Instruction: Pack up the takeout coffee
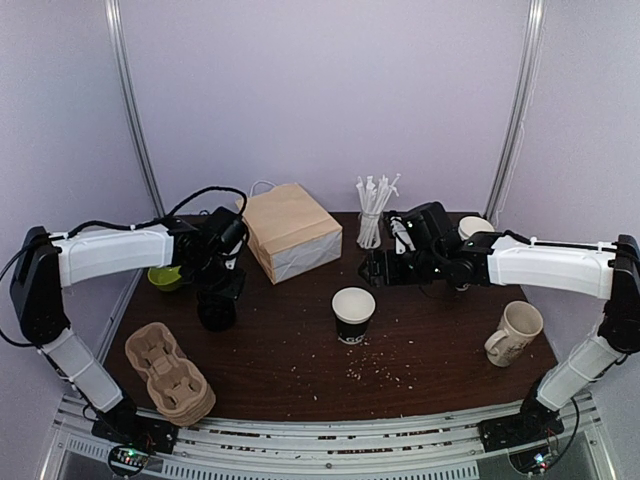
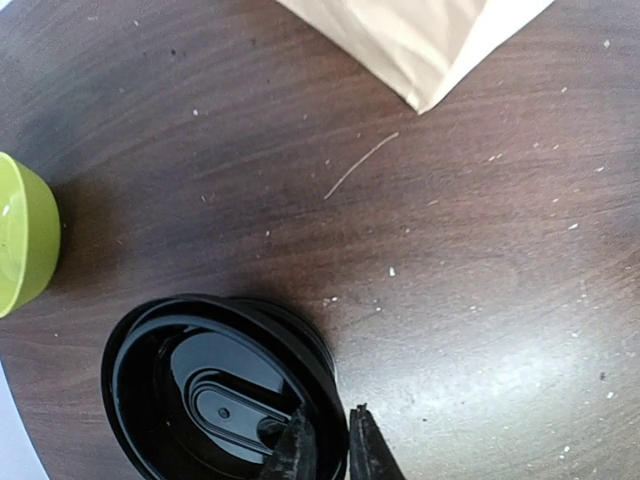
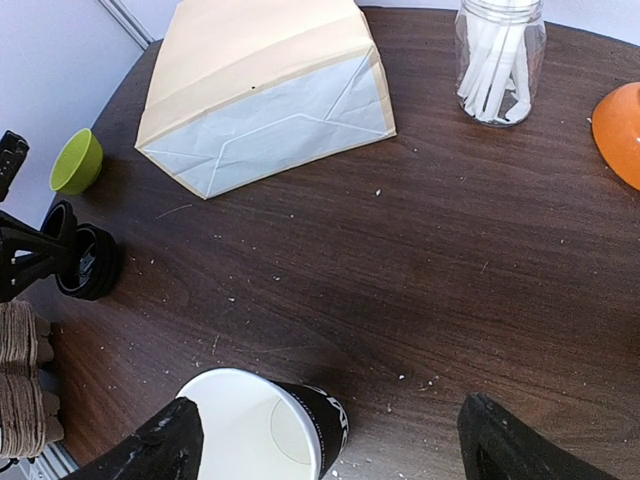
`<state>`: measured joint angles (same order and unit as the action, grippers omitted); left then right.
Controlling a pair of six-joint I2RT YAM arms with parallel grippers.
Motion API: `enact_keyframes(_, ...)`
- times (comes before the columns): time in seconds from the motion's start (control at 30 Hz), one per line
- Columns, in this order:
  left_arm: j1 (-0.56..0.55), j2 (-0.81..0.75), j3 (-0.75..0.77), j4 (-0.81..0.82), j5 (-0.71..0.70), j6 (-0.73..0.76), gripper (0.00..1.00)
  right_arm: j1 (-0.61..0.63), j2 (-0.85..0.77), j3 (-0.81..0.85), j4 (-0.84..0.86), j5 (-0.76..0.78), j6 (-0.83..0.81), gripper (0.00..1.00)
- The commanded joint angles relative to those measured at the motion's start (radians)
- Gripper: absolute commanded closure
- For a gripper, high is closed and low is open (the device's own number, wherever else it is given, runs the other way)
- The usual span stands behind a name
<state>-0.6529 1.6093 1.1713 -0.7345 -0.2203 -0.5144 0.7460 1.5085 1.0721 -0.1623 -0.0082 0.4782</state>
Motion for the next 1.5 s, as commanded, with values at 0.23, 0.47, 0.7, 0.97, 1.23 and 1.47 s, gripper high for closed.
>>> enact_keyframes(0.23,-0.007,-0.157,0.192,0.033,0.117,-0.015,0.87,-0.006,-0.071,0.043,-0.003,0.006,-0.030,0.09)
enact_keyframes(0.47,-0.006,-0.272,0.183,0.388,0.487,-0.036,0.85,-0.031,-0.207,0.010,0.150,-0.138,-0.088,0.06)
enact_keyframes(0.7,-0.008,-0.273,0.117,0.735,0.744,-0.153,0.86,-0.031,-0.318,-0.050,0.301,-0.241,-0.083,0.05)
enact_keyframes(0.97,-0.007,-0.299,0.042,0.680,0.674,-0.122,0.71,-0.030,-0.339,-0.095,0.249,-0.220,-0.065,0.05)
enact_keyframes(1.23,-0.007,-0.297,-0.087,0.540,0.524,-0.075,0.34,-0.031,-0.292,-0.122,0.160,-0.099,-0.046,0.07)
enact_keyframes(1.47,-0.009,-0.113,-0.062,0.515,0.450,-0.153,0.35,-0.032,-0.177,-0.071,0.067,0.037,0.000,0.12)
